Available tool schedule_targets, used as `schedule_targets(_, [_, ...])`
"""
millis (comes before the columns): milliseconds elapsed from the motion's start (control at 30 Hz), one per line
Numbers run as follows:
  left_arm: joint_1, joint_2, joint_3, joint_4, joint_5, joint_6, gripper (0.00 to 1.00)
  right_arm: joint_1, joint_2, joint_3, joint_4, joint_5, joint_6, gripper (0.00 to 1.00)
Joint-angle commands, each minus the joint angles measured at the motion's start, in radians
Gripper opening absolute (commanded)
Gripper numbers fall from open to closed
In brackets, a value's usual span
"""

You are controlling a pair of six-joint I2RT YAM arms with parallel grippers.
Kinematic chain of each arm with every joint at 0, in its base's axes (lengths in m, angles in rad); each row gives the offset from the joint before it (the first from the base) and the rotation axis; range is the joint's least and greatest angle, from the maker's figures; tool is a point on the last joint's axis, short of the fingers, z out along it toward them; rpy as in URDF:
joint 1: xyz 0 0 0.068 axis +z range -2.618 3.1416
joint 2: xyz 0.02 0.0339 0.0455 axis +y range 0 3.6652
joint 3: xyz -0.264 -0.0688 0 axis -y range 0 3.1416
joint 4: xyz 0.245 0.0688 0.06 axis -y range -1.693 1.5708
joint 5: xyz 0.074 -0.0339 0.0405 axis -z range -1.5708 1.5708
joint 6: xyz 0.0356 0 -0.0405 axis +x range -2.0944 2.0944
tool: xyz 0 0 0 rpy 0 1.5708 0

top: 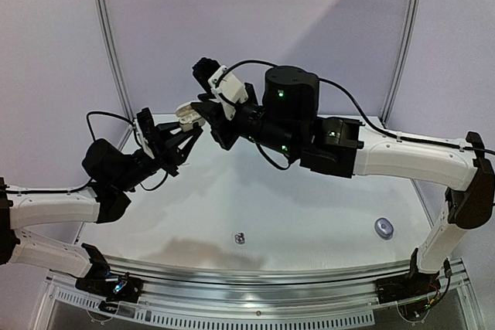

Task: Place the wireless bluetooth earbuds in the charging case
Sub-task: Insert the right earbud into the right side groove of the charging case.

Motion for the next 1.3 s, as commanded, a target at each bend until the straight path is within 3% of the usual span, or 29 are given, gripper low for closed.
schedule_targets(0, [-0.009, 0.003, 0.034, 0.003, 0.010, -0.044, 0.00, 0.003, -0.035, -0.020, 0.001, 0.010, 0.002, 0.00])
schedule_targets(1267, [-0.003, 0.012, 0.049, 0.024, 0.020, -0.132, 0.00, 0.002, 0.023, -0.014, -0.017, 0.009, -0.033, 0.00])
